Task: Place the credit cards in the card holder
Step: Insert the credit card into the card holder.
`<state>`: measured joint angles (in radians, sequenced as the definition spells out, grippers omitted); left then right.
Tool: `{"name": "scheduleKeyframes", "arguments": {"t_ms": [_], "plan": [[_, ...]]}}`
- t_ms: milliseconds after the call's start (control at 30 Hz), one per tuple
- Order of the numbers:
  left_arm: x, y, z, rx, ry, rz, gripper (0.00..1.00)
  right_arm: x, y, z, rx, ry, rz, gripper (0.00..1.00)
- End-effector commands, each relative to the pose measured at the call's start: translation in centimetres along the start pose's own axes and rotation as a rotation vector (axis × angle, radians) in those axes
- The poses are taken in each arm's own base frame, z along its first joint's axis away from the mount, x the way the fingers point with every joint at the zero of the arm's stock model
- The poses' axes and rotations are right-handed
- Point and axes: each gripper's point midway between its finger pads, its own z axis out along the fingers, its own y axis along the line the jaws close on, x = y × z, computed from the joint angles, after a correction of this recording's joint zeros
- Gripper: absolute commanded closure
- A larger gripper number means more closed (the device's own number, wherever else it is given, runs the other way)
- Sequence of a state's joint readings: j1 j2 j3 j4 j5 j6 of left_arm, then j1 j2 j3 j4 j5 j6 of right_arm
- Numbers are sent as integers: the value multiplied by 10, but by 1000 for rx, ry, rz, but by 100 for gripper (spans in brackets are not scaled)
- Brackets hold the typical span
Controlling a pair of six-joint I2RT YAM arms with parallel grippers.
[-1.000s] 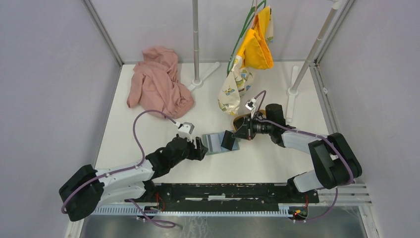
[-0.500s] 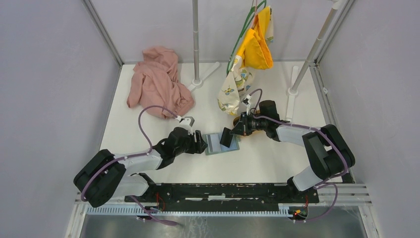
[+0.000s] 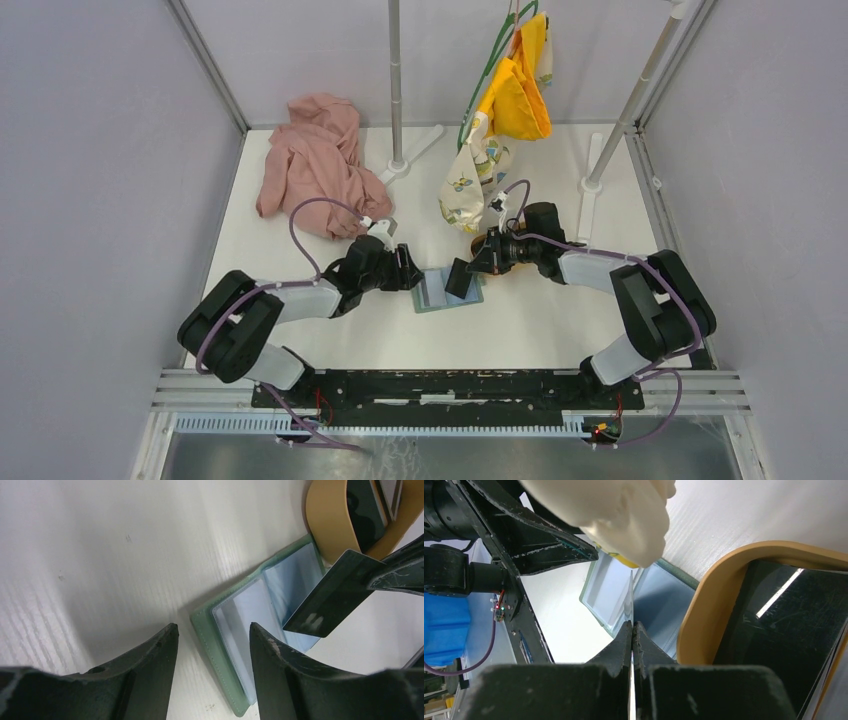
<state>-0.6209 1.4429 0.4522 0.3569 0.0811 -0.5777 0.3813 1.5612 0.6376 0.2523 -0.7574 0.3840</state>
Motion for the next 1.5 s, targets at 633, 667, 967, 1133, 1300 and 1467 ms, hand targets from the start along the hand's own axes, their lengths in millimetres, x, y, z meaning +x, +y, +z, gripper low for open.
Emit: {"name": "scheduleKeyframes", "arguments": {"t_ms": [633, 667, 967, 1133, 1300, 1467], "plan": [[23, -25, 12, 195, 134, -1, 98, -1, -13, 2, 51, 32, -22, 100], [25, -24, 11, 193, 140, 12, 98, 0, -13, 2, 54, 35, -21, 100], [25, -19, 2, 183, 148, 94, 98, 13, -15, -11, 99, 34, -44, 100], [19, -25, 6, 204, 145, 113, 98, 23, -17, -7, 105, 85, -44, 100], [15, -33, 8, 238, 142, 117, 98, 33, -12, 0, 104, 125, -68, 100], [15, -36, 7, 254, 139, 110, 98, 37, -11, 2, 107, 126, -30, 100]]}}
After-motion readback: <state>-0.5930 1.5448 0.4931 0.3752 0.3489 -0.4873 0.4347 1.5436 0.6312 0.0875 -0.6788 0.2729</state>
